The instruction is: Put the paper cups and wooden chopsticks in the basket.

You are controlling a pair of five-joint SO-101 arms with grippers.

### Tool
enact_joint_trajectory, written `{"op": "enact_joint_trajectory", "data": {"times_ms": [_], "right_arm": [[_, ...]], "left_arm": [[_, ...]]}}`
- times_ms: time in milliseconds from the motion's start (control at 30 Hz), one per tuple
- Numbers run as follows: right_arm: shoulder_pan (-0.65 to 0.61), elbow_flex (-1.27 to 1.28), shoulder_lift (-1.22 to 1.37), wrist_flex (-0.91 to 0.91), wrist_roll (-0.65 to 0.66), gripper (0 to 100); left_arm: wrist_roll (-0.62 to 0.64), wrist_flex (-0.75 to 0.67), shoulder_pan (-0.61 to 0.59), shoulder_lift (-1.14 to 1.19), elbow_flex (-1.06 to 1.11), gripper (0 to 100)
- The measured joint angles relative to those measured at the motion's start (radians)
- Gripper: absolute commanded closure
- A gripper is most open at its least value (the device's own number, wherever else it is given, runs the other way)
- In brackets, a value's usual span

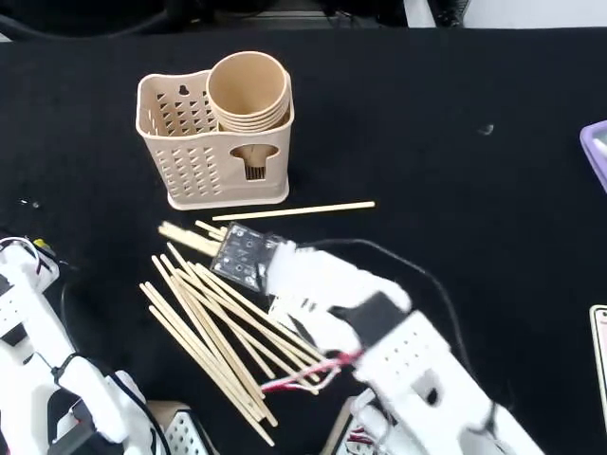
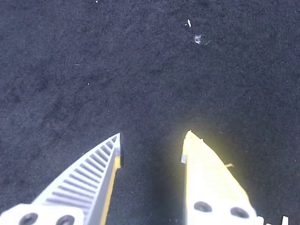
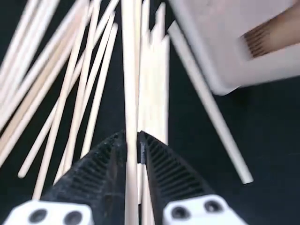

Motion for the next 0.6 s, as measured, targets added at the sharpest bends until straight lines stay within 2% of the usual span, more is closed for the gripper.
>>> {"op": "enact_joint_trajectory", "data": {"times_ms": [100, 233, 400, 600], "right_arm": [[-0.002, -0.101, -0.118, 0.038, -0.068, 98.8], [0.000, -0.227, -0.198, 0.000, -0.158, 98.8], [-0.015, -0.249, -0.201, -0.229, -0.288, 98.8], [-0.095, -0.256, -0.023, -0.555, -0.379, 98.8]], "left_arm": [[0.040, 0.000, 0.000, 0.000, 0.000, 78], [0.094, 0.000, 0.000, 0.000, 0.000, 78], [0.153, 0.000, 0.015, 0.000, 0.038, 78], [0.166, 0.000, 0.130, 0.000, 0.072, 78]]}}
